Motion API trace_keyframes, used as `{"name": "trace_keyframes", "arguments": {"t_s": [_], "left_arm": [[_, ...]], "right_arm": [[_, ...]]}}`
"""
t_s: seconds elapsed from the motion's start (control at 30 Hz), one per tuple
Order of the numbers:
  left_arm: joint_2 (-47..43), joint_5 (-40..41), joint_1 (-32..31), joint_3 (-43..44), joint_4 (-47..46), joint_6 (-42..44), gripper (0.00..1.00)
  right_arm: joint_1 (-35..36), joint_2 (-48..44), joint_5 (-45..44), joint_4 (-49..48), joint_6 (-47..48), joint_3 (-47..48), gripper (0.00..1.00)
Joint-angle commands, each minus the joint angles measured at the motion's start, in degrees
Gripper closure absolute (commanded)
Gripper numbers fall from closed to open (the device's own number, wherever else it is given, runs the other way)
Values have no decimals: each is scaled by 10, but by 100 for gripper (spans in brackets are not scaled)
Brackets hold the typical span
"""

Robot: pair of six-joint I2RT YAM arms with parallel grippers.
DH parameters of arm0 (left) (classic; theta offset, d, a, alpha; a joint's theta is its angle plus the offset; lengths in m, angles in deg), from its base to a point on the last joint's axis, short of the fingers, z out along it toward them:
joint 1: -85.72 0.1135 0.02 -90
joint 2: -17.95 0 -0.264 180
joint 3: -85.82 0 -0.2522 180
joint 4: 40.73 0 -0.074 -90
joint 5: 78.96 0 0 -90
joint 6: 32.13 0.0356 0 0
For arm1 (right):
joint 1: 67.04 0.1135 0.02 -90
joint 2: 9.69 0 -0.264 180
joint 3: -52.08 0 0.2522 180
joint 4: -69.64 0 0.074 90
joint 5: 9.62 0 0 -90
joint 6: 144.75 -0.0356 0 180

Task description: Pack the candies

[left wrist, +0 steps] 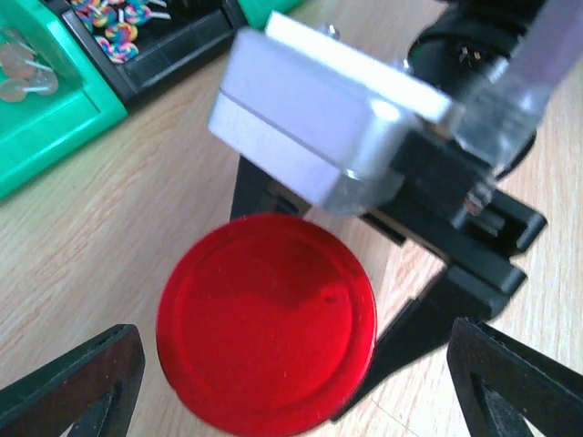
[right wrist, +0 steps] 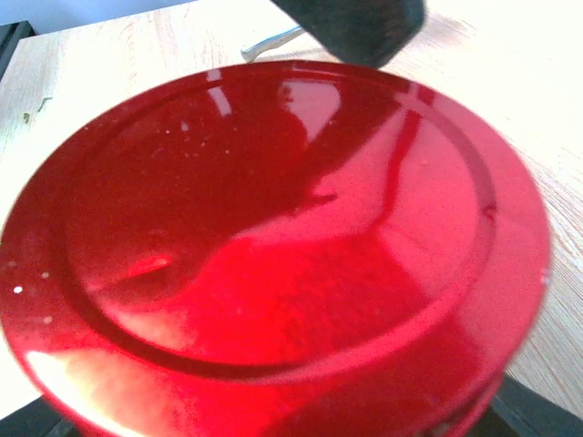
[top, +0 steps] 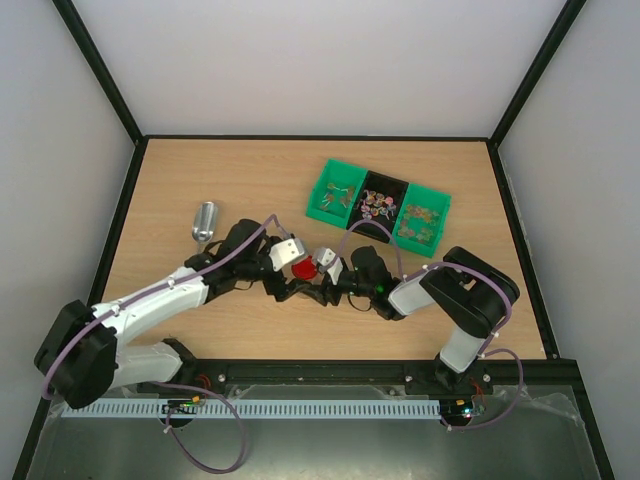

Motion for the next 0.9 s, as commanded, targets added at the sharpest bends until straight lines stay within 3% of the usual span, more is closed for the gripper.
{"name": "trace_keyframes", "arguments": {"t_s": [0.0,0.2,0.4,0.7,0.87], "left_arm": [[17,36,-11,-2,-67,-76,7],[60,28,-13,21,-81,-103,12],[57,25,-12,21,-75,-61,31],[53,-82,8,32,3,111,34],[74,-143,20,61,109,279,34]], "right_arm": [[6,3,-20,3,-8,-9,71],[8,2,-27,4,-7,-8,71],[8,0,-18,6,0,-10,72],[7,-8,87,18,11,-13,72],[3,-14,117,38,52,-16,73]]}}
